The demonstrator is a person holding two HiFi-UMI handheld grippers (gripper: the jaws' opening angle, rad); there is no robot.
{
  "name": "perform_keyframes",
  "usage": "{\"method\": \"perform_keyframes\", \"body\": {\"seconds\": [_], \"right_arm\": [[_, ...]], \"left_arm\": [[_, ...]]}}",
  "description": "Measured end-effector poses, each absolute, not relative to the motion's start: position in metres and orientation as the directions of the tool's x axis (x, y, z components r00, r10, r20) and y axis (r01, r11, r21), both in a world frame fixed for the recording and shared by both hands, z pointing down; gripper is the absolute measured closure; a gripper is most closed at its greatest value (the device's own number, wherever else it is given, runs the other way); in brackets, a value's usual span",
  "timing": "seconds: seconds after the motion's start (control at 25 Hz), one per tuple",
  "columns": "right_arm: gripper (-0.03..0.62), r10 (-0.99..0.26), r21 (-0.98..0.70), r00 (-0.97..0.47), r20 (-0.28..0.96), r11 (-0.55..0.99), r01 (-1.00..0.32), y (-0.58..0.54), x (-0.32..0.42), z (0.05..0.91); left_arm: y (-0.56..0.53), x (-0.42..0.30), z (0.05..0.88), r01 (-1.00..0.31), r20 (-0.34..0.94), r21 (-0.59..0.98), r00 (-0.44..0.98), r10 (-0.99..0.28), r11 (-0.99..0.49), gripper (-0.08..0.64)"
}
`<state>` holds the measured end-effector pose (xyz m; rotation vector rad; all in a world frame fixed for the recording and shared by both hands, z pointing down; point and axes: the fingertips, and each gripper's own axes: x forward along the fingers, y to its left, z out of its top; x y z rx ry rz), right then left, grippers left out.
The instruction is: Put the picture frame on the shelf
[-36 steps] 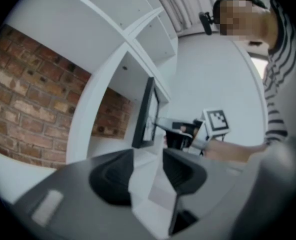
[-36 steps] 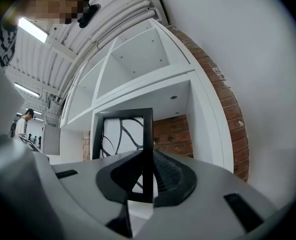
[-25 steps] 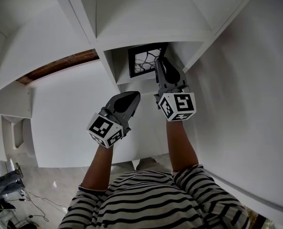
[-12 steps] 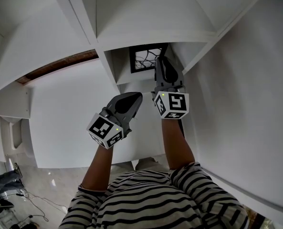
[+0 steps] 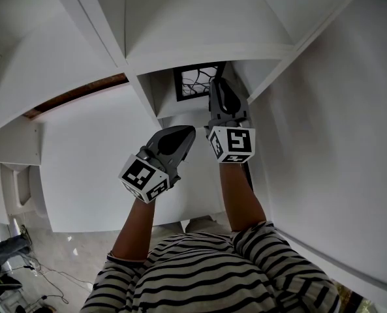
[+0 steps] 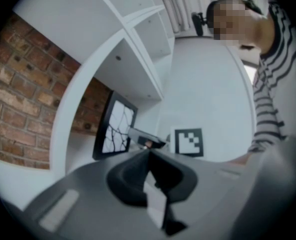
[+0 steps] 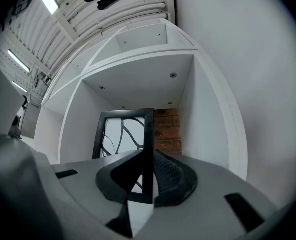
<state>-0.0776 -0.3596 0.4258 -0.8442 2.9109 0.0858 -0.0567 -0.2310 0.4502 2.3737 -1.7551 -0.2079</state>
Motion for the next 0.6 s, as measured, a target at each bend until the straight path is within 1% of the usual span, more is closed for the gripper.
{"method": "perform_keyframes", "body": {"seconds": [0.6], "right_arm": [[0.531,-0.487,0.019,-0.865,-0.12,0.87,-0.493,-0.3534,-0.0797,0.4236]], "left_arm": [[-0.2324,-0.0549,0.4467,-0.931,0.0,0.219,0.301,-0.954,-0.294,0.554]]}}
